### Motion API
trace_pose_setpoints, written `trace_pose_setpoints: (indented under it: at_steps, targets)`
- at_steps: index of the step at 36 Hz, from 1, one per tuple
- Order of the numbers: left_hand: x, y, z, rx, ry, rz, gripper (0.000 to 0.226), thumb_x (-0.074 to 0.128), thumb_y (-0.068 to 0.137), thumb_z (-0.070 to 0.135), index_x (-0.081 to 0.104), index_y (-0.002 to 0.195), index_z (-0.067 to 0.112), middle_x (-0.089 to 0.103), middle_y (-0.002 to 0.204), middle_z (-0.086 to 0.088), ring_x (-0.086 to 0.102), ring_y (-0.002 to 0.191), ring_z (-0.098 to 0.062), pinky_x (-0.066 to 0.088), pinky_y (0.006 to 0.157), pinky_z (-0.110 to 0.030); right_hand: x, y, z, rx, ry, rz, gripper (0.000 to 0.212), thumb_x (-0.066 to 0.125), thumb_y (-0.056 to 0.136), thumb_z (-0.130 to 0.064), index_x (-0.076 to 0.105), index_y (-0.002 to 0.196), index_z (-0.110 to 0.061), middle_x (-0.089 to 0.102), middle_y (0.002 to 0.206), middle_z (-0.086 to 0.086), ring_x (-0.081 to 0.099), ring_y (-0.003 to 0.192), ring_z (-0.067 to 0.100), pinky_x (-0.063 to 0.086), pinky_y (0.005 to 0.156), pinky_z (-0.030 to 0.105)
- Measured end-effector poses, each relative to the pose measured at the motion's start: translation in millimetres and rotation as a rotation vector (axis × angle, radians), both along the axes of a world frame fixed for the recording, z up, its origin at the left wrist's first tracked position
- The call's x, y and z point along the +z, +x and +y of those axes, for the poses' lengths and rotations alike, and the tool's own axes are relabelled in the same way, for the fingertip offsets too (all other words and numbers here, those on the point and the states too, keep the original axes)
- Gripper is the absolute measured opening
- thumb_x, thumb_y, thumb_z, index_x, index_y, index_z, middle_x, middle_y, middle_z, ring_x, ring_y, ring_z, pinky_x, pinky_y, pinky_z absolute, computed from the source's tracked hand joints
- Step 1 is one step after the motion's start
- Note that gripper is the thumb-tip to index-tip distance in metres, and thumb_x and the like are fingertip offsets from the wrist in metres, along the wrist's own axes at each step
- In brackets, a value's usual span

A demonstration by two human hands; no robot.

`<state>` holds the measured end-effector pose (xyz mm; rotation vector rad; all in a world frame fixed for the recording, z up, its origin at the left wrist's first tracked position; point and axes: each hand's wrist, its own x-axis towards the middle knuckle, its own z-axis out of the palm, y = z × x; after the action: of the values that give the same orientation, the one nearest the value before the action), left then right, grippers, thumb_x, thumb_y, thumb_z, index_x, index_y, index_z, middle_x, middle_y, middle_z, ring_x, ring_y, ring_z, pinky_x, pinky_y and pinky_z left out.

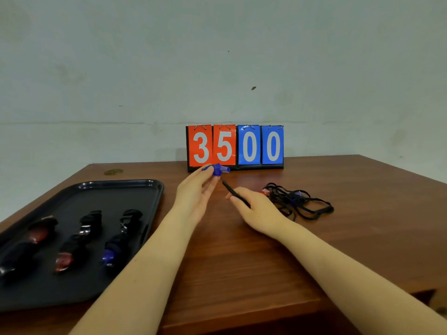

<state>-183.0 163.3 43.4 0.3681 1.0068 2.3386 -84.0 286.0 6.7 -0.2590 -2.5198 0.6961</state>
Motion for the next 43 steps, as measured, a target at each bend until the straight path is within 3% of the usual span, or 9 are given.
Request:
trace_pose_setpoints:
  at_steps: [8,14,20,23,27,31,34,40,43]
  targets:
    - [-12,-2,6,0.131,-0.289,0.232,0.030,0.067,0.088,0.012,0.064,0.117,0.013,0.070,0.109,-0.006,0.066,0.102,-0.017,0.053,0.085,-0.027,-3,-1,-12,0.115,0.240,-0.017,0.027,0.042,0.101,-0.030,0.064,0.112,-0.019,0.068,0.103,-0.003,0.061,0.094,0.011,0.050,0.085,0.034]
    - [-19,-7,9,0.310,-0.575,0.591,0.023,0.069,0.087,0.019,0.064,0.104,0.033,0.066,0.112,0.004,0.060,0.110,-0.016,0.049,0.100,-0.041,5,3,-9,0.039,0.110,0.086,0.020,0.042,0.102,-0.024,0.062,0.104,-0.024,0.055,0.075,-0.019,0.051,0.070,-0.007,0.035,0.064,0.008]
    - [-21,-3,11,0.331,-0.722,0.937,0.028,0.065,0.090,0.017,0.065,0.117,0.025,0.058,0.106,0.012,0.051,0.097,-0.003,0.039,0.073,-0.011,7,1,-2,-0.038,-0.042,0.174,0.020,0.043,0.101,-0.021,0.063,0.098,-0.018,0.061,0.081,-0.010,0.054,0.070,0.002,0.036,0.063,0.014]
    - [-20,-1,13,0.283,-0.721,0.978,0.026,0.065,0.090,0.017,0.065,0.114,0.025,0.060,0.106,0.010,0.053,0.097,-0.005,0.041,0.071,-0.011,8,0,2,-0.106,-0.098,0.219,0.021,0.042,0.101,-0.019,0.063,0.096,-0.015,0.064,0.089,-0.006,0.058,0.082,0.005,0.041,0.070,0.013]
    - [-18,3,14,0.157,-0.681,0.933,0.021,0.065,0.090,0.018,0.065,0.108,0.029,0.064,0.107,0.006,0.059,0.103,-0.012,0.053,0.088,-0.028,10,0,8,-0.176,-0.112,0.267,0.020,0.041,0.101,-0.017,0.060,0.095,-0.017,0.061,0.087,-0.006,0.055,0.080,0.003,0.039,0.068,0.009]
    - [-16,8,11,0.043,-0.596,0.818,0.019,0.065,0.090,0.016,0.066,0.103,0.030,0.067,0.105,0.004,0.063,0.098,-0.012,0.051,0.075,-0.018,10,1,8,-0.176,-0.193,0.303,0.019,0.043,0.101,-0.018,0.061,0.097,-0.017,0.056,0.079,-0.013,0.055,0.074,0.005,0.049,0.072,0.023]
    - [-14,11,5,-0.099,-0.470,0.660,0.020,0.062,0.091,0.012,0.069,0.106,0.023,0.070,0.107,-0.003,0.067,0.098,-0.015,0.054,0.079,-0.022,14,3,10,-0.179,-0.274,0.304,0.018,0.048,0.100,-0.022,0.066,0.100,-0.020,0.061,0.084,-0.014,0.058,0.082,0.005,0.051,0.079,0.025]
    - [-8,15,3,-0.254,-0.191,0.298,0.022,0.060,0.090,0.002,0.068,0.108,0.012,0.072,0.106,-0.009,0.071,0.097,-0.017,0.057,0.076,-0.024,13,7,6,-0.017,-0.476,0.234,0.021,0.048,0.099,-0.018,0.066,0.093,-0.026,0.061,0.061,-0.019,0.053,0.056,-0.004,0.038,0.053,0.010]
    - [-9,16,6,-0.245,-0.121,0.200,0.023,0.059,0.089,0.000,0.067,0.109,0.008,0.073,0.106,-0.011,0.071,0.097,-0.018,0.058,0.074,-0.025,9,6,1,0.002,-0.356,0.189,0.029,0.047,0.100,-0.017,0.059,0.081,-0.035,0.059,0.057,-0.026,0.052,0.057,-0.014,0.038,0.057,0.006]
